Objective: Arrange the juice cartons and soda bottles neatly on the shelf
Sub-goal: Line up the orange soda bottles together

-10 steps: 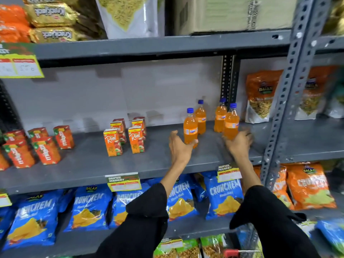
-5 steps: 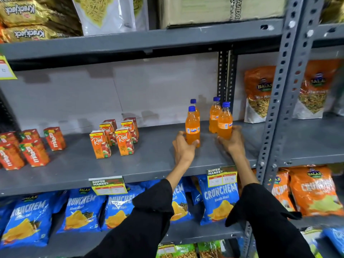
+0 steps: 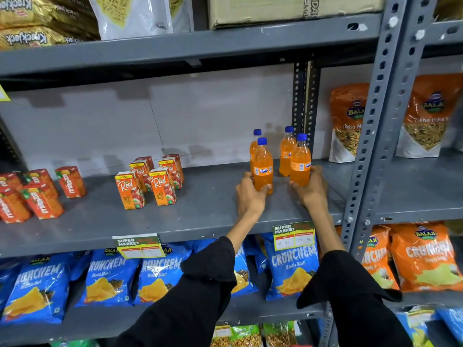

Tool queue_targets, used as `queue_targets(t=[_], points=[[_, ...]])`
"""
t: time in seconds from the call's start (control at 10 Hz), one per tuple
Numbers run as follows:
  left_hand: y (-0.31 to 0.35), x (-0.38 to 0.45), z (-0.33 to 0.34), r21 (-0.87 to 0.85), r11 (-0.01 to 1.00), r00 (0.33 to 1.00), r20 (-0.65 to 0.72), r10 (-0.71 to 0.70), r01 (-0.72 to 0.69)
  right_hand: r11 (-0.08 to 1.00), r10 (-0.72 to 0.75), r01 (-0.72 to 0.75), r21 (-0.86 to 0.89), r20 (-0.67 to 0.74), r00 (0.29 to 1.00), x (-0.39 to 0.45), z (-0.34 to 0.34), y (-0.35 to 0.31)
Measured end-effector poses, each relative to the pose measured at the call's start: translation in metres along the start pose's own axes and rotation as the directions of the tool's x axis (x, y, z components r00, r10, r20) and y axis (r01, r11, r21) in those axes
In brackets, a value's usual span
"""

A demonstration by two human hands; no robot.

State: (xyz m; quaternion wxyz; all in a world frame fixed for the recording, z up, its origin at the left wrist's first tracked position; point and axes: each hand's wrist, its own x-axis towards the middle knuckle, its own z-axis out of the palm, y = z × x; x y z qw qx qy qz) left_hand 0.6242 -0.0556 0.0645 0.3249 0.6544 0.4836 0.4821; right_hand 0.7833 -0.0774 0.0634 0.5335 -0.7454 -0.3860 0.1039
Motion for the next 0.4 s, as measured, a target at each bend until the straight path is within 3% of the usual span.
queue_targets(t=[0.2, 0.4], points=[[-0.002, 0.002, -0.003, 0.001, 1.000, 0.999, 0.040, 0.005, -0.005, 1.000, -0.022, 0.022, 0.005, -0.022, 1.000, -0.013, -0.002, -0.001], [-0.005, -0.028, -0.045, 0.043, 0.991, 0.982, 0.142, 0.121, -0.128, 0.977, -0.211, 0.202, -0.066, -0.195, 0.958, -0.084, 0.001, -0.014]])
